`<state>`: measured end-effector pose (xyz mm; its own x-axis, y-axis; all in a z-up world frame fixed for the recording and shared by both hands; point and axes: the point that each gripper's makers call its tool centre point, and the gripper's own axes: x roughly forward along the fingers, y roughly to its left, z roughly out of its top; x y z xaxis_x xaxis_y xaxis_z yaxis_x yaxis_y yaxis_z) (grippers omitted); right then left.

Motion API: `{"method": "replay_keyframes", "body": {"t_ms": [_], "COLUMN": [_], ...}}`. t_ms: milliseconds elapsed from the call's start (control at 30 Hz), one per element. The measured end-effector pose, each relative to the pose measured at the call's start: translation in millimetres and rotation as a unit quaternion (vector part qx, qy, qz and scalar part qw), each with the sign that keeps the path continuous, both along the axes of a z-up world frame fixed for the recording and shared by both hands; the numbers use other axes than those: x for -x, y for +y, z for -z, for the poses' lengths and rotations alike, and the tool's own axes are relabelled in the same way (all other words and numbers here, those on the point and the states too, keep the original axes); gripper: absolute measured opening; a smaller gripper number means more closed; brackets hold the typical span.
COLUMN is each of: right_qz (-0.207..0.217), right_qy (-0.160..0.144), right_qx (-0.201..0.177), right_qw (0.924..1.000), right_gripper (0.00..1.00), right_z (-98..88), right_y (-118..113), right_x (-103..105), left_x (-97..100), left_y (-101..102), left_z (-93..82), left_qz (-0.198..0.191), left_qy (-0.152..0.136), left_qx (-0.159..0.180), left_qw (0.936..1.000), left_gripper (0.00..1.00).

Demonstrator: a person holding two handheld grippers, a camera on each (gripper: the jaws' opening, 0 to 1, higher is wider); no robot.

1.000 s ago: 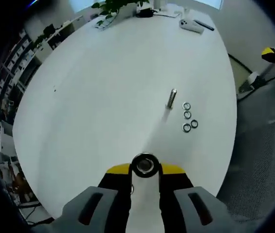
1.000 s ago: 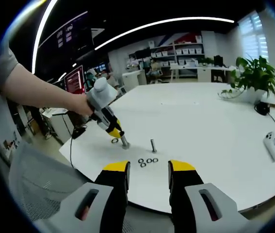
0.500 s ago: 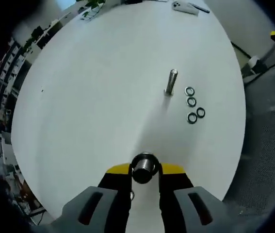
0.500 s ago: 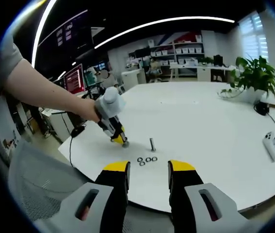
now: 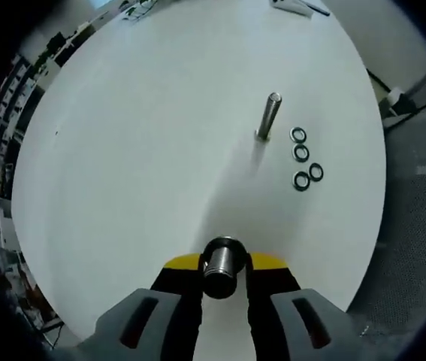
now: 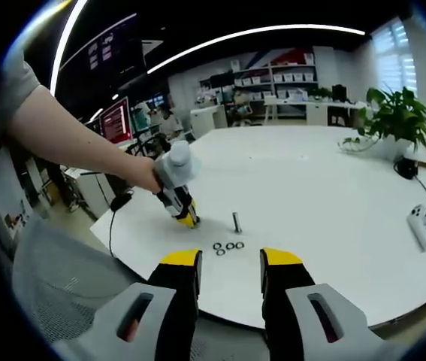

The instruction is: Place the washer onto the threaded stud by aligning its center hole with the stud, sliding it down to the base, and recovering from edge contact or off-axis alignment until the washer reaches the visible bottom stop.

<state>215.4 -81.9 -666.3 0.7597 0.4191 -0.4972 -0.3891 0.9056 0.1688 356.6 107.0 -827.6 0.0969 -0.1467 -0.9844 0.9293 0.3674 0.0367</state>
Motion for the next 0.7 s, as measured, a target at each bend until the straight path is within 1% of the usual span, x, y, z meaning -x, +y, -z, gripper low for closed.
{"method": "replay_keyframes", "body": {"t_ms": [67, 100, 133, 167, 233, 333, 467, 533, 633, 700], "right_qz": [-0.001, -0.003, -0.005, -0.007, -0.009, -0.017, -0.025, -0.029, -0.032, -0.027], "right_qy": [0.001, 0.002, 0.003, 0.005, 0.006, 0.01, 0.015, 0.018, 0.019, 0.009], "right_qx": [0.001, 0.001, 0.002, 0.003, 0.005, 0.007, 0.011, 0.012, 0.014, 0.019], "right_qw": [1.0, 1.0, 1.0, 1.0, 0.9999, 0.9998, 0.9995, 0.9994, 0.9992, 0.9994], "right_gripper": [0.33, 0.33, 0.33, 0.33, 0.33, 0.33, 0.32, 0.32, 0.32, 0.33], "right_z": [0.5, 1.0, 1.4, 2.0, 2.4, 3.9, 5.9, 6.9, 7.5, 5.1], "right_y": [0, 1, 1, 2, 3, 5, 8, 9, 9, 6], "right_x": [0, 1, 1, 1, 2, 3, 5, 6, 6, 4], "left_x": [-1.1, -0.6, -1.4, -2.1, 2.2, 5.0, 5.9, 5.5, 8.7, 10.6], "left_y": [1, 2, 1, 0, 0, 2, 7, 13, 28, 36], "left_z": [0.7, 0.0, -1.1, -2.2, -4.1, -8.2, -13.9, -15.7, -14.9, -14.0], "left_qz": [-0.006, -0.017, -0.02, -0.021, -0.025, -0.029, -0.053, -0.063, -0.081, -0.09], "left_qy": [0.001, -0.001, -0.008, -0.015, -0.014, -0.02, -0.028, -0.033, -0.033, -0.033], "left_qx": [0.006, 0.008, 0.013, 0.021, 0.025, 0.032, 0.051, 0.057, 0.056, 0.056], "left_qw": [1.0, 0.9998, 0.9997, 0.9994, 0.9993, 0.9989, 0.9969, 0.9959, 0.9946, 0.9938], "left_gripper": [0.2, 0.2, 0.21, 0.23, 0.27, 0.27, 0.27, 0.26, 0.26, 0.26]}}
